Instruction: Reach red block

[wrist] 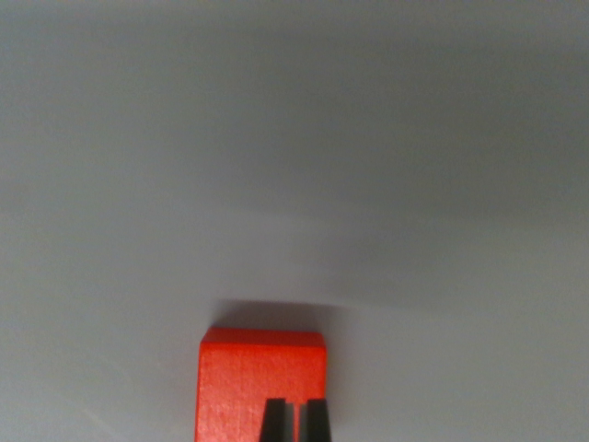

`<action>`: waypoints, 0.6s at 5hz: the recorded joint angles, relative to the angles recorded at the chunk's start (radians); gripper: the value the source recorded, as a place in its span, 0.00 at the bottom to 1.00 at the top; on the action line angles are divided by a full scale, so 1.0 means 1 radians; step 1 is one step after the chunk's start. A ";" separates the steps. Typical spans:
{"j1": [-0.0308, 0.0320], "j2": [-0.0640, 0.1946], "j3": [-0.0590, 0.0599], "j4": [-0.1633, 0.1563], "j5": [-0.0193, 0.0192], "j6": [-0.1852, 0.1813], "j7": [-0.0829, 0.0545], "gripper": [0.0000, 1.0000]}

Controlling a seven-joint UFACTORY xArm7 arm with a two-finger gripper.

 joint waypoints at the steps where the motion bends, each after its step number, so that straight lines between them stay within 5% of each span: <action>1: 0.0031 0.021 0.003 -0.018 -0.0006 -0.033 0.003 0.00; 3: 0.0058 0.038 0.005 -0.034 -0.0011 -0.061 0.006 0.00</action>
